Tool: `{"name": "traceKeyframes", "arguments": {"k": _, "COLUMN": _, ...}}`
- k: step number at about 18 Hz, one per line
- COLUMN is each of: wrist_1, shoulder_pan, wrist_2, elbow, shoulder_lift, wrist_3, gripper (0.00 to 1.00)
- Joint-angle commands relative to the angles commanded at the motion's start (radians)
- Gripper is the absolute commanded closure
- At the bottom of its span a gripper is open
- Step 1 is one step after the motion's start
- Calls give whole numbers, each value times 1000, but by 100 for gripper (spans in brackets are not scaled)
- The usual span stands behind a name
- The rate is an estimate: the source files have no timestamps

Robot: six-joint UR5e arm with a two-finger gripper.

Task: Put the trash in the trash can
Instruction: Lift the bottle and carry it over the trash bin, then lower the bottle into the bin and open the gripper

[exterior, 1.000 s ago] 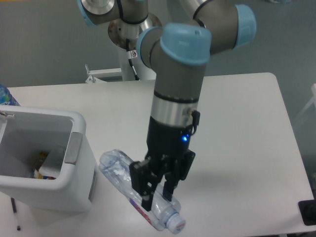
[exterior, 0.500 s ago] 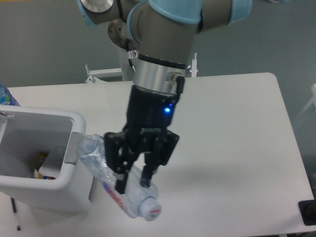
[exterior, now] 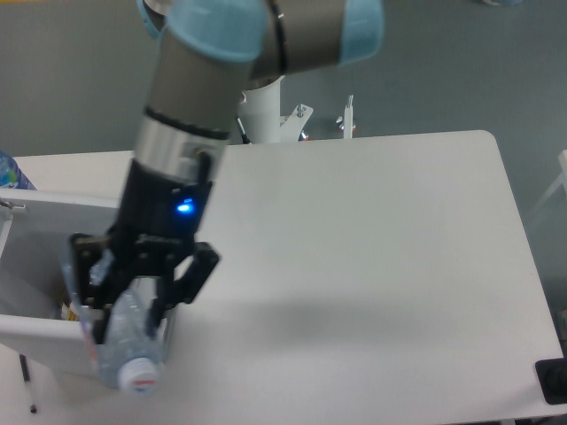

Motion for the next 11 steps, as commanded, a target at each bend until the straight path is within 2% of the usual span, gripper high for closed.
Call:
{"name": "traceKeyframes", "arguments": {"k": 4, "wrist_1": 3, "shoulder_pan": -3, "wrist_2": 0, "elbow": -15, "shoulder_lift": 0, "wrist_3": 8, "gripper": 41}}
{"name": "traceKeyframes", "arguments": {"k": 5, "wrist_1": 5, "shoulder_pan": -8, "wrist_2": 0, "elbow": -24, "shoulder_lift": 0, "wrist_3": 24, "gripper": 34}}
{"name": "traceKeyframes", "arguments": {"k": 6, "wrist_1": 5, "shoulder_pan": -14, "wrist_2": 2, "elbow": -35, "shoulder_lift": 0, "wrist_3": 49, "gripper": 21}}
{"name": "traceKeyframes", "arguments": {"k": 8, "wrist_1": 3, "shoulder_pan": -20, "wrist_2": 26, "elbow": -58, "shoulder_lift": 3, "wrist_3": 87, "gripper": 16}}
{"name": "traceKeyframes", "arguments": {"k": 10, "wrist_1": 5, "shoulder_pan": -37, "wrist_2": 58, "elbow": -58, "shoulder_lift": 2, "wrist_3": 90, "gripper": 2}}
{"name": "traceKeyframes", "arguments": {"k": 11, "wrist_1": 5, "shoulder_pan": -37, "wrist_2": 67, "elbow": -60, "shoulder_lift": 2, "wrist_3": 91, "gripper": 0}}
